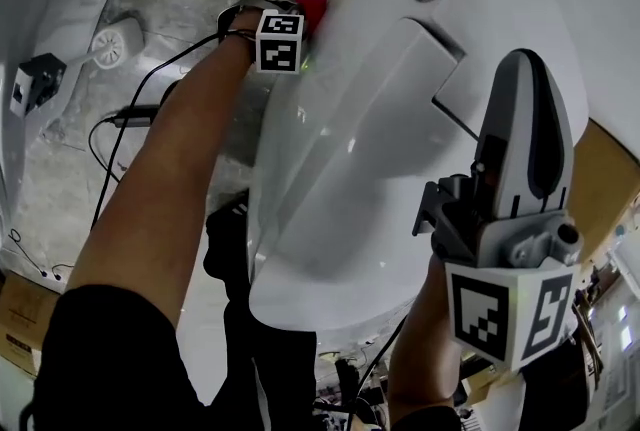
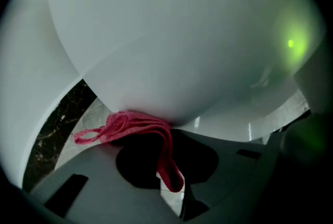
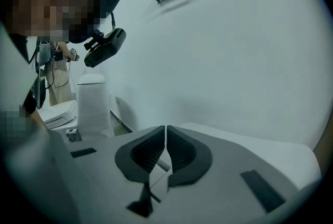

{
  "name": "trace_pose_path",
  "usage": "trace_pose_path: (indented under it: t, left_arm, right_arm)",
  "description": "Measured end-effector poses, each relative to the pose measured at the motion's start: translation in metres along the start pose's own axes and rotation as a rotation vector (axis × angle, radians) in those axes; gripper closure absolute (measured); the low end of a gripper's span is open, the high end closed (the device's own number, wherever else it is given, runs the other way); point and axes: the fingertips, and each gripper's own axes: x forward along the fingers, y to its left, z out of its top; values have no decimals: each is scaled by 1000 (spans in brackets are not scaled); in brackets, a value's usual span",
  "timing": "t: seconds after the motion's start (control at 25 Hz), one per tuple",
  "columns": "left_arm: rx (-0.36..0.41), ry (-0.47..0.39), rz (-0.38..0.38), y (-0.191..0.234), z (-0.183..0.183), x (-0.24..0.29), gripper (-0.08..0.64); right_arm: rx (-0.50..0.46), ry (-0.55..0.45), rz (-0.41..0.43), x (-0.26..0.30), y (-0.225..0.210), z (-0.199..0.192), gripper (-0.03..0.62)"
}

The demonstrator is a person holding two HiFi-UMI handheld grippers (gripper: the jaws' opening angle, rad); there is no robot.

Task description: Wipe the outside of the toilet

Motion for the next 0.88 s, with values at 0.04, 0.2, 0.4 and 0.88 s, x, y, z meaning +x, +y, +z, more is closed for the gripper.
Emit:
trace_pose_path:
  t: [0.04, 0.2, 0.4, 0.88]
  left_arm:
    - [-20, -6, -2, -11, -3, 0, 505]
    - [-82, -23, 1, -53, -16, 2, 505]
    - [-126, -19, -8, -112, -29, 8, 505]
    - [-211, -23, -47, -222, -56, 11, 505]
  right_arm:
    - [-4, -2, 11, -4, 4, -2, 555]
    - [-33, -9, 69, -14, 26, -10, 556]
    - [-45, -20, 122, -34, 53, -24, 555]
    - [-61, 8, 138, -86, 97, -64, 555]
